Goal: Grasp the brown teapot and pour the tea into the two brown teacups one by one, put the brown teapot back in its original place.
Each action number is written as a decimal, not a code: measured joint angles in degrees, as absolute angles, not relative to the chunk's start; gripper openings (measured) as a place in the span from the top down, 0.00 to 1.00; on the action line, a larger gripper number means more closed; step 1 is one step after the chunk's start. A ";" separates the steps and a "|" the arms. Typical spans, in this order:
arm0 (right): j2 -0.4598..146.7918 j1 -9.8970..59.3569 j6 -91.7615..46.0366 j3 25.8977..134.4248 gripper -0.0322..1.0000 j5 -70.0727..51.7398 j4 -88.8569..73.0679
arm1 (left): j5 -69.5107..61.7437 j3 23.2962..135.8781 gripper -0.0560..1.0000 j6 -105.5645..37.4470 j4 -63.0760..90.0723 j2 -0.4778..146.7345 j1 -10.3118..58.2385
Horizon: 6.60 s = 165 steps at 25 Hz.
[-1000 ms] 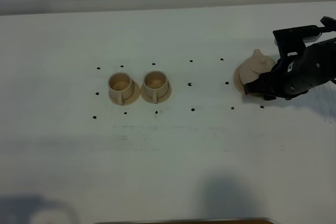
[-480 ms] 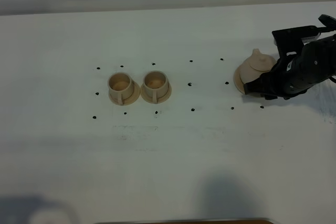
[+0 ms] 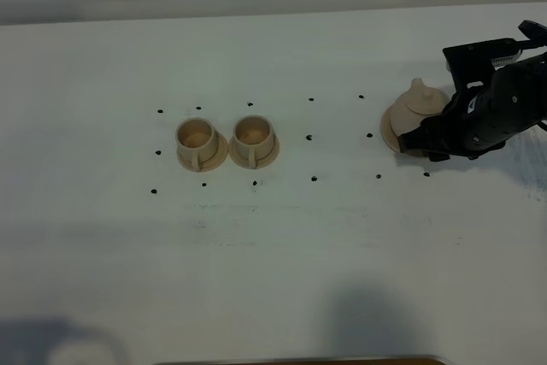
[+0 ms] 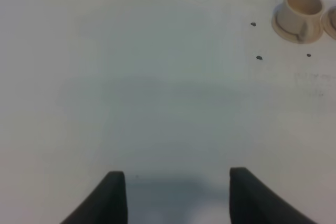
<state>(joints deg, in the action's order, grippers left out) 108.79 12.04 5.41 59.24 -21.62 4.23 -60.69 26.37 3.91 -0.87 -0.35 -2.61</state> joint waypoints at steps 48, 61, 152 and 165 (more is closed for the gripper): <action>107.17 12.04 5.41 59.32 0.51 -21.94 4.57 | -60.69 26.37 0.47 3.91 -0.87 -0.35 -2.61; 106.95 12.04 4.93 59.32 0.88 -21.63 4.58 | -60.69 26.37 0.47 3.91 -0.87 -0.35 -2.61; 98.80 36.75 12.20 59.41 0.89 -22.39 29.61 | -60.69 26.10 0.47 3.91 -0.87 -0.35 -2.61; 99.93 39.30 12.05 59.41 0.89 -22.33 34.56 | -60.69 26.10 0.47 3.91 -0.87 -0.35 -2.61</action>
